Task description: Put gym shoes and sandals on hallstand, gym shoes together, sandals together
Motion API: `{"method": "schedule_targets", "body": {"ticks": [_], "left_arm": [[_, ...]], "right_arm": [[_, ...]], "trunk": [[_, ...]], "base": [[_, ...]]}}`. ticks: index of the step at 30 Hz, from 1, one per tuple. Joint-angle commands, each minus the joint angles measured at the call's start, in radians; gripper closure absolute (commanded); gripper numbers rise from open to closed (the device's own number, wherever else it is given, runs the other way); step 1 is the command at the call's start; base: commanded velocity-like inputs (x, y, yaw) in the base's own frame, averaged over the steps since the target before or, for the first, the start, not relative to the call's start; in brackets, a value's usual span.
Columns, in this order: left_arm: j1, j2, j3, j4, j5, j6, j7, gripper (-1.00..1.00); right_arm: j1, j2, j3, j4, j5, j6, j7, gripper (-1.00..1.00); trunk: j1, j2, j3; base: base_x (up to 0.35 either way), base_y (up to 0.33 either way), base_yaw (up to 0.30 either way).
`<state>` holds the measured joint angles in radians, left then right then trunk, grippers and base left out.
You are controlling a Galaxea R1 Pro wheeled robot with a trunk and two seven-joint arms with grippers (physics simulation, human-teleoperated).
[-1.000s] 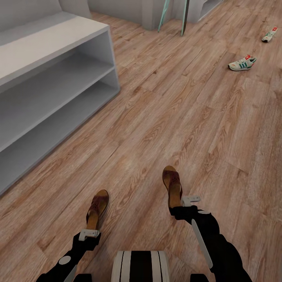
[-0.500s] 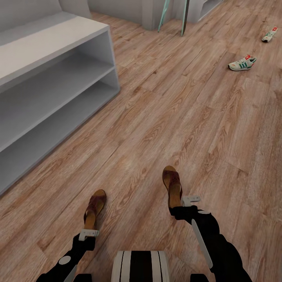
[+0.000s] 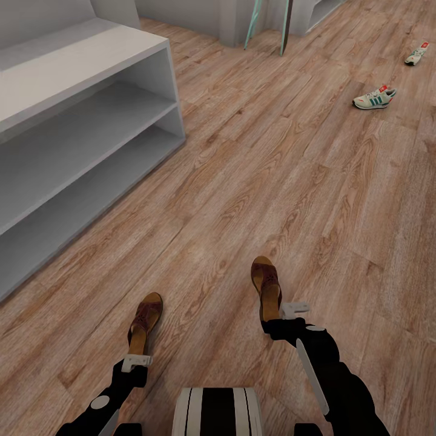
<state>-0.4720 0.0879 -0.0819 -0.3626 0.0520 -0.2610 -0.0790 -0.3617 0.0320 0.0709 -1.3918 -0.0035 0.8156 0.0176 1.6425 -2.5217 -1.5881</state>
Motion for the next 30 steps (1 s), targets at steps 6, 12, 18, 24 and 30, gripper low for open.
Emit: {"method": "schedule_targets", "body": {"ticks": [6,12,18,24,30], "left_arm": [[0.0,0.001,-0.007,0.001,0.0,-0.002,0.002,1.0],[0.0,0.001,-0.007,0.001,0.0,-0.001,0.002,1.0],[0.0,0.001,-0.007,-0.002,0.0,-0.001,0.001,1.0],[0.0,0.001,-0.007,-0.026,0.001,0.0,0.002,1.0],[-0.001,0.0,0.017,-0.038,0.006,0.002,0.002,1.0]], "right_arm": [[0.0,0.0,0.0,-0.001,-0.003,0.006,-0.002,1.0],[0.0,0.0,0.0,-0.001,-0.003,0.006,-0.002,1.0],[0.0,0.0,0.0,-0.001,-0.003,0.005,-0.002,1.0],[0.001,0.0,0.0,-0.001,-0.003,0.005,-0.002,1.0],[0.005,0.0,0.0,-0.001,-0.001,0.004,-0.002,1.0]], "trunk": [[0.0,0.0,-0.001],[-0.001,0.0,0.007],[-0.002,0.001,0.015],[-0.002,0.001,0.019],[-0.005,0.002,0.042]], "base": [[0.0,0.0,0.0],[0.0,0.0,0.0],[0.0,0.0,0.0],[0.0,0.0,0.0],[0.0,0.0,0.0]]}}
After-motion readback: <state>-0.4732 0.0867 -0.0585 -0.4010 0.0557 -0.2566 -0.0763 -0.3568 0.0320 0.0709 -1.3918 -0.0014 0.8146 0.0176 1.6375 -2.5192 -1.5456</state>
